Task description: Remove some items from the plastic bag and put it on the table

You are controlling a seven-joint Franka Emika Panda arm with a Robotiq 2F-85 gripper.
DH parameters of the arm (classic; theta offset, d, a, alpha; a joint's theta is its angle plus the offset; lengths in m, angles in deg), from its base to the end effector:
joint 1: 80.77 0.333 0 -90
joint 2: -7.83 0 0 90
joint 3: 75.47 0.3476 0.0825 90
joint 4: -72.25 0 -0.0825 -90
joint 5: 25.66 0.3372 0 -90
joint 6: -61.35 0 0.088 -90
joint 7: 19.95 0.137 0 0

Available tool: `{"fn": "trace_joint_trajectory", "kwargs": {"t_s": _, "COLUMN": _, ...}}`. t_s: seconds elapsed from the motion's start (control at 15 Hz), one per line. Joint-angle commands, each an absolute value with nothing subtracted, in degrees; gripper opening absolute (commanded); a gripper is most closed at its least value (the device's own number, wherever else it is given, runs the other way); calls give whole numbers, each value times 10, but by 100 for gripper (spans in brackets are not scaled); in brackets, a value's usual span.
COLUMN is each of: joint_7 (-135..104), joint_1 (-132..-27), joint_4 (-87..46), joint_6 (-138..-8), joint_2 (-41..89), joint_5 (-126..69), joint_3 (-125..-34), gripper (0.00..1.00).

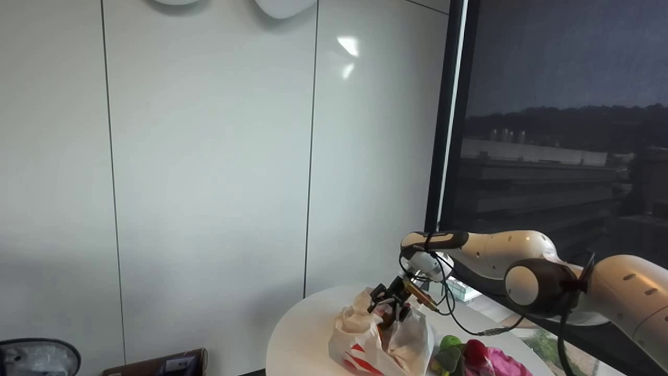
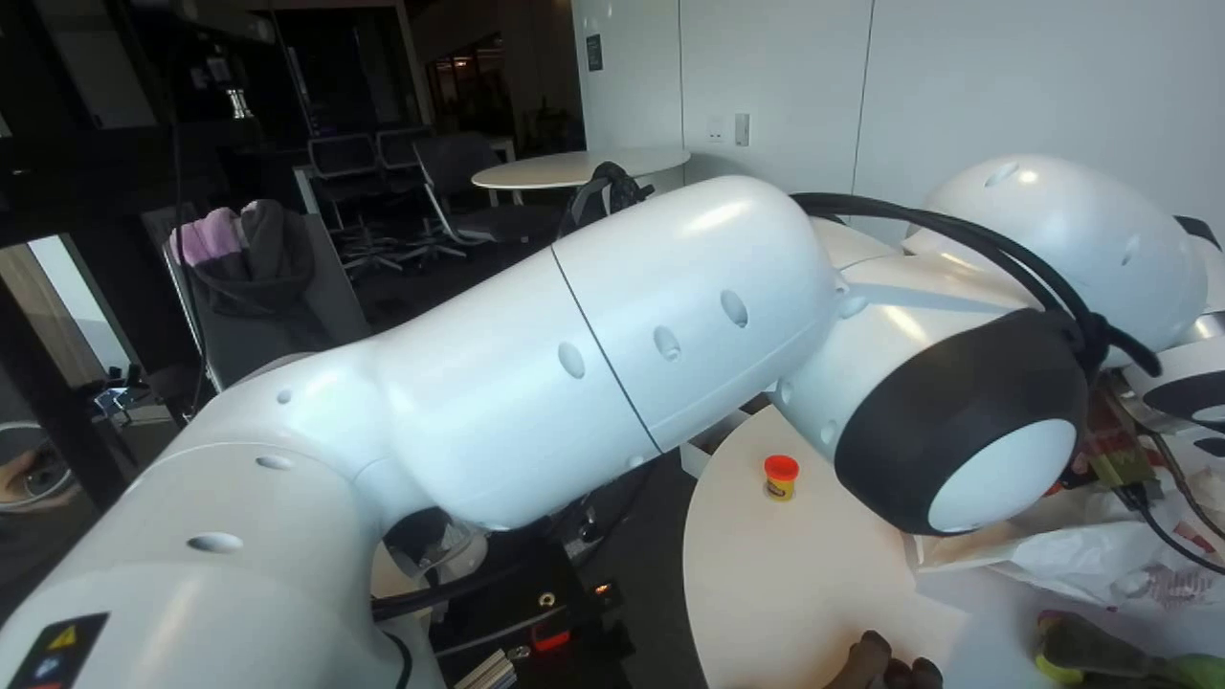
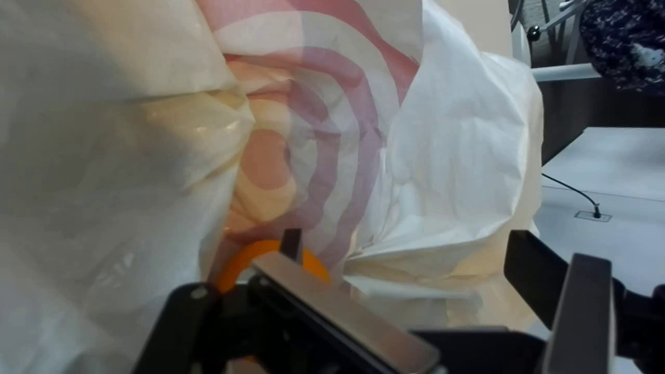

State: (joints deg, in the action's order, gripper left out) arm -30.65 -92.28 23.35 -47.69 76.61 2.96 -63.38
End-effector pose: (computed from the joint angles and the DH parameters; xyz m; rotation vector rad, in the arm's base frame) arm 0.7683 -0.0149 0.1790 -2.4644 0.1573 0.0731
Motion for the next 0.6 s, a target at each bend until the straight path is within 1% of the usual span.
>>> {"fn": "trace_joint_trajectory", "kwargs": {"t_s": 0.0, "joint_7": -330, "joint_1": -941, "joint_4": 250, "joint_6": -473, "joint_2": 760, "joint_5": 40, "joint_3": -622, "gripper": 100}}
{"fn": "trace_joint_trajectory", "kwargs": {"t_s": 0.53, "joint_7": -318, "joint_1": -949, "joint_4": 252, "joint_6": -465, "joint_2": 775, "joint_5": 22, "joint_3": -644, "gripper": 100}}
